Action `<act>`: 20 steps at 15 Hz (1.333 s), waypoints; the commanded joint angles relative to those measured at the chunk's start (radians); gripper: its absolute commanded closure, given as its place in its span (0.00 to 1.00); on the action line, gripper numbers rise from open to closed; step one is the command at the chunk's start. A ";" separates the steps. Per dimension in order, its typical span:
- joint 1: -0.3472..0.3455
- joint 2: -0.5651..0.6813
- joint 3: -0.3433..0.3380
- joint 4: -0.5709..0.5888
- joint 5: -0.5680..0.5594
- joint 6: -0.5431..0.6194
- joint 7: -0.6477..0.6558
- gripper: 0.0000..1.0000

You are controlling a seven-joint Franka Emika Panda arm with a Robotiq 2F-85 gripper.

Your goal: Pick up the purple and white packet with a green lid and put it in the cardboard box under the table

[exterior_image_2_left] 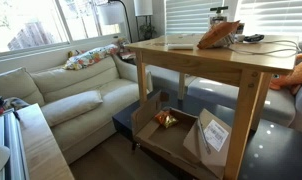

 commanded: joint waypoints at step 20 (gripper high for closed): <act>-0.044 0.059 -0.052 0.099 0.038 0.130 -0.022 0.00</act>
